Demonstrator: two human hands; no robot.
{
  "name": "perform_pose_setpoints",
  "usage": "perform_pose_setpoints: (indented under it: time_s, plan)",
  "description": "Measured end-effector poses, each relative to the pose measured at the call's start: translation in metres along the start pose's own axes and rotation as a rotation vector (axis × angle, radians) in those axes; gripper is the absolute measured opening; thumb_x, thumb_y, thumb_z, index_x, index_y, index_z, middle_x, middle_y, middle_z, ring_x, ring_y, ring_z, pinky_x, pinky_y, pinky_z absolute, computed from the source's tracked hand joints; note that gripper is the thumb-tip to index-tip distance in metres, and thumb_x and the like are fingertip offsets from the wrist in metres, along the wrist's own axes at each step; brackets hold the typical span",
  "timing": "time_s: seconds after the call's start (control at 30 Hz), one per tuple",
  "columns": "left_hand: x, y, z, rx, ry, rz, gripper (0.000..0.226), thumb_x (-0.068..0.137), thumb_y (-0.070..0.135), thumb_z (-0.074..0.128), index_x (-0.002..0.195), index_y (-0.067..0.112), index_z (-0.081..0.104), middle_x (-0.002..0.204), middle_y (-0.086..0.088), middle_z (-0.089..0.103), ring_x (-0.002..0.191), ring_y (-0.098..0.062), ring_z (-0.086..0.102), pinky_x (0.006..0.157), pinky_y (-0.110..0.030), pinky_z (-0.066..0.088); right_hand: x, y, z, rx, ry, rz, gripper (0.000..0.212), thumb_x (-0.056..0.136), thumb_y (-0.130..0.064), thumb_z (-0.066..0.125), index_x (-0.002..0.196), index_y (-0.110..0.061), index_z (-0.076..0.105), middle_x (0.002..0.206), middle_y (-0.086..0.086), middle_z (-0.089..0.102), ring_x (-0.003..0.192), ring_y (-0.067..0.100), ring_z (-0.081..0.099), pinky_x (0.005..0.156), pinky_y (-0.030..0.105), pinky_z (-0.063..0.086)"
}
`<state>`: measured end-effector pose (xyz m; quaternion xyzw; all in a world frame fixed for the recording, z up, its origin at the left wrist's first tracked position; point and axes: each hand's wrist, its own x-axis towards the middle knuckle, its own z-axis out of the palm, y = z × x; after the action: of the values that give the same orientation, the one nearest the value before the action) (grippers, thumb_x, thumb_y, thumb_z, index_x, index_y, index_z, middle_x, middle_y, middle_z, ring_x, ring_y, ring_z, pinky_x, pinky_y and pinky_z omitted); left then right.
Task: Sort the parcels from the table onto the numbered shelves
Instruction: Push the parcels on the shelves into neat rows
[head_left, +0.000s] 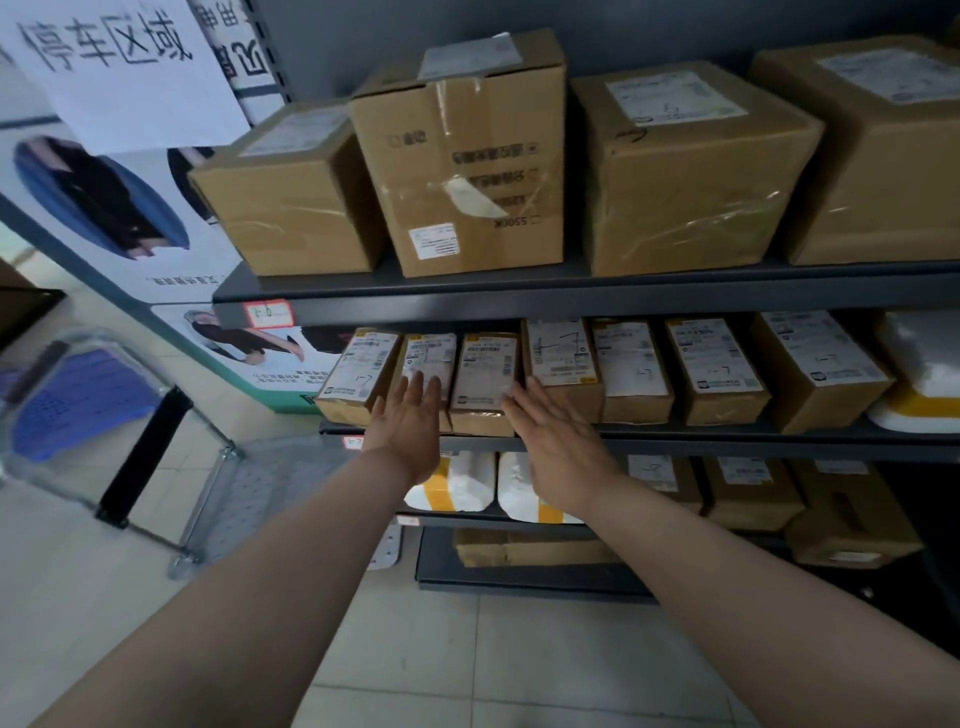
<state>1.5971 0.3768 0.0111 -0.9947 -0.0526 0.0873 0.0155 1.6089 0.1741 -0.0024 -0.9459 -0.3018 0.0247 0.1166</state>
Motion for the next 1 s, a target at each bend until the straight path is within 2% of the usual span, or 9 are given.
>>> perform_pose_setpoints:
  time_s: [0.13,0.27,0.47,0.6,0.7,0.77,0.9,1.0]
  plan:
    - [-0.005,-0.021,0.013,-0.045,-0.015,0.035,0.094,0.086,0.002,0.052,0.155,0.021,-0.009,0.163,-0.004,-0.008,0.149,-0.021,-0.007,0.120,-0.043,0.006,0.019,-0.031,0.011,-0.025,-0.076,0.025,0.076,0.092,-0.003,0.038,0.153,-0.015,-0.005,0.160,0.002,-0.013,0.146,0.017,-0.017,0.117,0.037,-0.010]
    - [-0.004,-0.028,0.021,-0.035,-0.032,0.098,0.096,0.083,-0.003,0.054,0.155,0.022,-0.005,0.163,-0.002,-0.008,0.149,-0.022,-0.007,0.119,-0.043,0.008,0.030,-0.044,0.018,-0.051,-0.157,0.092,0.076,0.093,-0.005,0.038,0.152,-0.014,-0.009,0.160,0.003,-0.016,0.145,0.016,-0.018,0.119,0.038,-0.005]
    - [0.009,-0.030,0.020,-0.038,-0.056,0.117,0.092,0.086,-0.001,0.052,0.155,0.020,-0.005,0.163,-0.003,-0.009,0.149,-0.023,-0.007,0.119,-0.043,0.009,0.045,-0.043,0.020,-0.082,-0.187,0.148,0.078,0.094,-0.008,0.039,0.152,-0.015,-0.012,0.159,0.002,-0.020,0.145,0.016,-0.018,0.119,0.036,-0.003]
    - [0.013,-0.037,0.018,-0.086,-0.012,0.124,0.093,0.085,0.001,0.053,0.155,0.020,-0.007,0.163,-0.003,-0.006,0.149,-0.021,-0.004,0.119,-0.042,0.008,0.049,-0.045,0.017,-0.102,-0.176,0.156,0.079,0.093,-0.008,0.041,0.151,-0.015,-0.012,0.159,0.002,-0.020,0.145,0.016,-0.019,0.119,0.036,-0.004]
    - [0.017,-0.058,0.015,-0.073,0.084,0.035,0.094,0.084,0.000,0.047,0.153,0.015,-0.015,0.162,-0.008,-0.010,0.149,-0.024,-0.007,0.119,-0.043,0.004,0.050,-0.054,0.018,-0.092,-0.105,0.119,0.078,0.093,-0.008,0.043,0.153,-0.014,-0.008,0.160,0.004,-0.015,0.146,0.018,-0.017,0.119,0.035,-0.006]
    - [0.021,-0.080,0.013,-0.061,0.107,-0.065,0.095,0.083,-0.001,0.048,0.153,0.016,-0.013,0.161,-0.011,-0.011,0.148,-0.029,-0.008,0.119,-0.046,0.005,0.050,-0.062,0.019,-0.070,-0.077,0.078,0.079,0.092,-0.005,0.045,0.153,-0.013,-0.005,0.160,0.005,-0.012,0.146,0.018,-0.015,0.120,0.037,-0.004]
    - [0.025,-0.114,0.014,-0.028,-0.015,-0.139,0.082,0.086,0.005,0.053,0.154,0.023,0.009,0.162,-0.016,0.000,0.148,-0.036,-0.002,0.118,-0.052,0.012,0.053,-0.077,0.024,-0.050,-0.079,0.035,0.081,0.091,-0.005,0.046,0.153,-0.014,-0.005,0.160,0.005,-0.013,0.146,0.019,-0.015,0.121,0.040,0.001]
    - [0.025,-0.113,0.019,-0.099,-0.069,-0.130,0.086,0.087,0.005,0.055,0.155,0.024,0.006,0.161,-0.014,0.007,0.148,-0.034,0.005,0.118,-0.052,0.018,0.053,-0.082,0.027,-0.064,-0.105,0.030,0.081,0.092,-0.006,0.047,0.153,-0.014,-0.006,0.160,0.006,-0.014,0.146,0.020,-0.014,0.120,0.041,0.003]
